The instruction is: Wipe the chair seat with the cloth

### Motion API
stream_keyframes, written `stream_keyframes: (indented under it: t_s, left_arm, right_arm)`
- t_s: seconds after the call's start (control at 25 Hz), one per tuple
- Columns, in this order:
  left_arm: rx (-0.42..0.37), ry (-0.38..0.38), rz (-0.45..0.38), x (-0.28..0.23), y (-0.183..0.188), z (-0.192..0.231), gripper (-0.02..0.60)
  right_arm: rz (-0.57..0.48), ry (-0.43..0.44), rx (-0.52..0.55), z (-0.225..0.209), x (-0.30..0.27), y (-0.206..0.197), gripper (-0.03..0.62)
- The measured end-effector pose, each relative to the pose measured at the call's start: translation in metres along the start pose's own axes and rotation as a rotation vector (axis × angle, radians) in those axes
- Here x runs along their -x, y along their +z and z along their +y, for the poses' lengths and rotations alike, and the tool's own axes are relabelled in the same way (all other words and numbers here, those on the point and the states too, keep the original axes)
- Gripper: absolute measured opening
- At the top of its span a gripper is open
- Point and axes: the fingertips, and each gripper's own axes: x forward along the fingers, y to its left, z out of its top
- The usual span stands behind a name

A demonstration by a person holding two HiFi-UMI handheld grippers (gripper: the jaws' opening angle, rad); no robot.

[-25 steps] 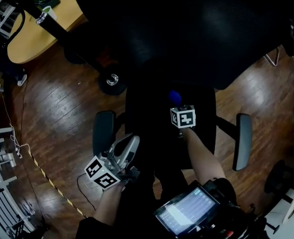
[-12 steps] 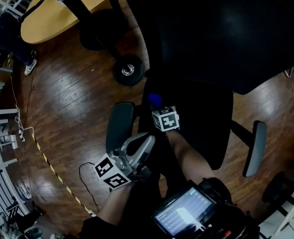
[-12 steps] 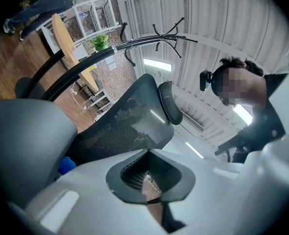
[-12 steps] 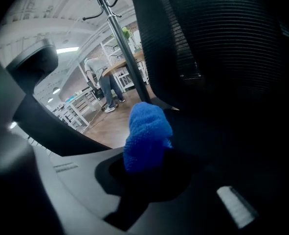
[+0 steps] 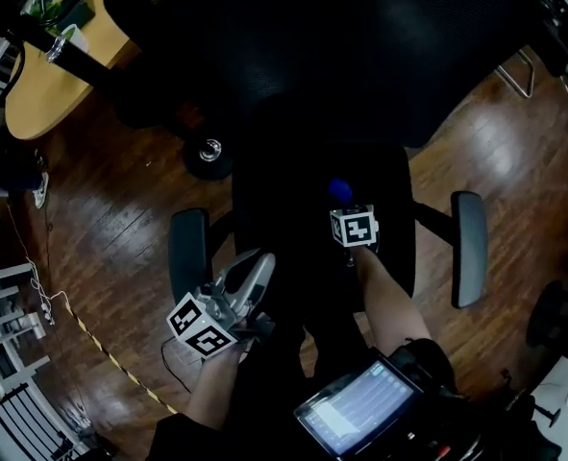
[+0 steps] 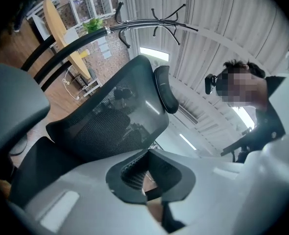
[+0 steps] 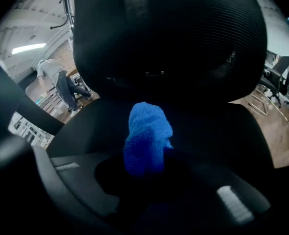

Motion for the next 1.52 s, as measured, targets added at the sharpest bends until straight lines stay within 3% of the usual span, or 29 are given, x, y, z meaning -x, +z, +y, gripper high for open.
stream_keyframes:
  t_s: [0.16,0.28,0.52,0.76,0.88,1.04,1.32,1.4,1.52]
  left_arm:
    - [-0.018,-0.023,0.049,-0.021,-0.019,0.003,-0.008]
    - [-0.010,-0.031,0.088,-0.032,-0.033,0.008,-0.008]
    - [-0.008,-0.043,0.092,-0.047,-0.040,-0.005,-0.008]
    - [-0.020,-0.028,0.056,-0.026,-0.033,-0.020,-0.008]
    - [-0.012,-0.006,0.012,-0.008,-0.019,-0.009,-0.008]
    - [-0.012,0.028,-0.036,0.017,-0.004,-0.001,-0.008]
    - [-0.020,0.073,-0.098,0.045,0.009,-0.002,-0.008]
    - [-0.018,0.078,-0.105,0.051,0.009,-0.001,-0.008]
    - [-0.018,0.076,-0.105,0.054,0.008,0.000,-0.008]
  right_arm:
    - [-0.005,-0.091,-0.065,-0.073,0.036,-0.019,0.044]
    - [-0.009,-0.142,-0.124,-0.103,0.067,-0.025,0.044]
    - [-0.047,-0.158,-0.088,-0.118,0.082,-0.023,0.044]
    - [-0.075,-0.185,-0.079,-0.106,0.090,-0.015,0.044]
    - [-0.093,-0.112,-0.051,-0.057,0.065,0.003,0.044]
    - [-0.083,0.066,-0.009,0.050,0.031,0.020,0.043]
    - [-0.020,0.348,0.081,0.217,0.002,0.010,0.044]
    - [0.000,0.384,0.092,0.245,-0.004,-0.004,0.044]
    - [-0.043,0.373,0.106,0.253,-0.006,-0.004,0.044]
